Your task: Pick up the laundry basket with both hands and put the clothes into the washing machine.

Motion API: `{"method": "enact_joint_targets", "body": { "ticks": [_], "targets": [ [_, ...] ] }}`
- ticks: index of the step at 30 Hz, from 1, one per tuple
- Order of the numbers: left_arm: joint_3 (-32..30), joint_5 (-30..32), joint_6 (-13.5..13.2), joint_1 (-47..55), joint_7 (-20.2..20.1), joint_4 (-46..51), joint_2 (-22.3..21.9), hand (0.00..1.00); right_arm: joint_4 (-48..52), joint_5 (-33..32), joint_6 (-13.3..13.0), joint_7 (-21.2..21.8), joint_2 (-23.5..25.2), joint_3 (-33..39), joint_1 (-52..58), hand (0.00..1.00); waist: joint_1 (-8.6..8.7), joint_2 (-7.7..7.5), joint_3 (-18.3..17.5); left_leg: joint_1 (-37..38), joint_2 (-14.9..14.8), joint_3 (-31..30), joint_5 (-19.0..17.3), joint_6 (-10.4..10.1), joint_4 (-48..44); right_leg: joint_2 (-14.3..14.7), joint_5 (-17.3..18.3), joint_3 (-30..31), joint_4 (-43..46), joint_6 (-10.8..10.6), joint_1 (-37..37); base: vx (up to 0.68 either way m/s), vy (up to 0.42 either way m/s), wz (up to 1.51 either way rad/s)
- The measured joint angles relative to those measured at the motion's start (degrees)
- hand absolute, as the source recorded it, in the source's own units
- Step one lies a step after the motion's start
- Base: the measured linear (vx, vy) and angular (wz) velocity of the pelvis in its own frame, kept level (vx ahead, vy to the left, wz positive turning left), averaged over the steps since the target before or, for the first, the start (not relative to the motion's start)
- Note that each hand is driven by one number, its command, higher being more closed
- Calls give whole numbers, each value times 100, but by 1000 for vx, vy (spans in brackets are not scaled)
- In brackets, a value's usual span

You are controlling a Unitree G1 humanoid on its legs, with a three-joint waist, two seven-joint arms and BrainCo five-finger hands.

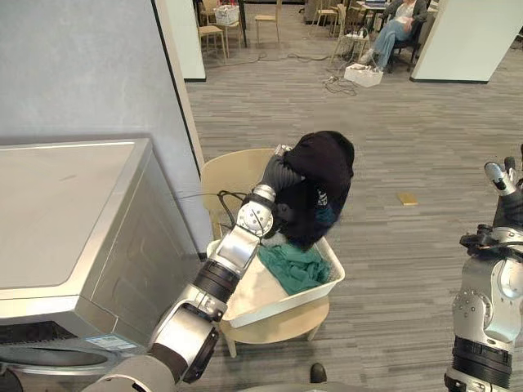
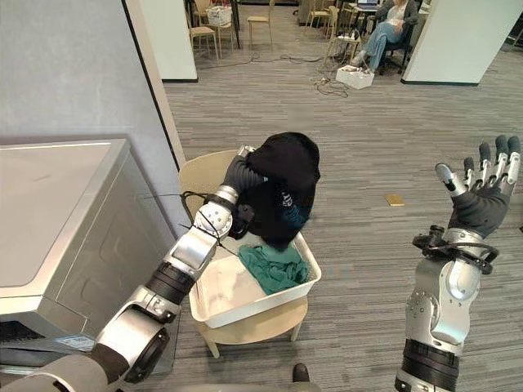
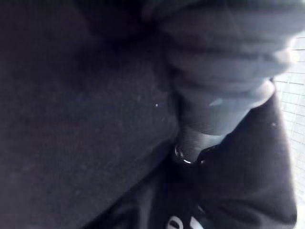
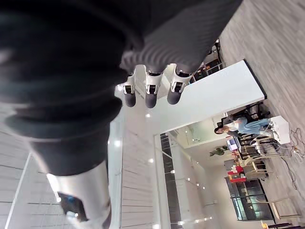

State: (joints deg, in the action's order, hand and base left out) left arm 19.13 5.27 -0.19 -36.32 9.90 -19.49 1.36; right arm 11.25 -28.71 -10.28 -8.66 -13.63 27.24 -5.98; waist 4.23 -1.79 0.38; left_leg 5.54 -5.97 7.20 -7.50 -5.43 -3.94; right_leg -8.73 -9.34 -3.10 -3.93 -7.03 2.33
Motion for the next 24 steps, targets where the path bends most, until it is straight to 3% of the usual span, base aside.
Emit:
{"method": "enact_joint_targets", "body": {
  "ticks": [5, 10, 15, 24],
  "targets": [
    [-5, 19, -1, 60, -111, 285, -3, 100, -32, 0, -1, -47, 78, 1, 116, 0, -16, 1, 0, -9, 1, -3, -18, -7, -2, -2, 7, -4, 0, -8, 3, 1, 0, 1],
    [-2, 511, -6, 197, -110, 458, 21, 100, -32, 4, -2, -117, 170, 20, 138, 0, -23, 4, -2, -10, 1, -10, -36, -6, -7, -3, 21, -4, 0, -24, 3, 0, 0, 0],
    [-191, 672, -64, 814, -117, 1622, 209, 100, -31, 6, -31, -122, 207, 311, 184, 0, -30, 83, -9, -8, 1, -15, -69, -8, -19, -3, 34, 0, 0, -35, 3, 0, 0, 0],
    [-2617, 655, -375, 2301, 61, 3774, 692, 100, -31, 87, -54, -114, 500, 1172, 922, 0, -81, 230, -10, 21, -1, -29, -72, -10, -9, -2, 57, -11, 15, -31, -17, 0, 0, 0]
  ]
}}
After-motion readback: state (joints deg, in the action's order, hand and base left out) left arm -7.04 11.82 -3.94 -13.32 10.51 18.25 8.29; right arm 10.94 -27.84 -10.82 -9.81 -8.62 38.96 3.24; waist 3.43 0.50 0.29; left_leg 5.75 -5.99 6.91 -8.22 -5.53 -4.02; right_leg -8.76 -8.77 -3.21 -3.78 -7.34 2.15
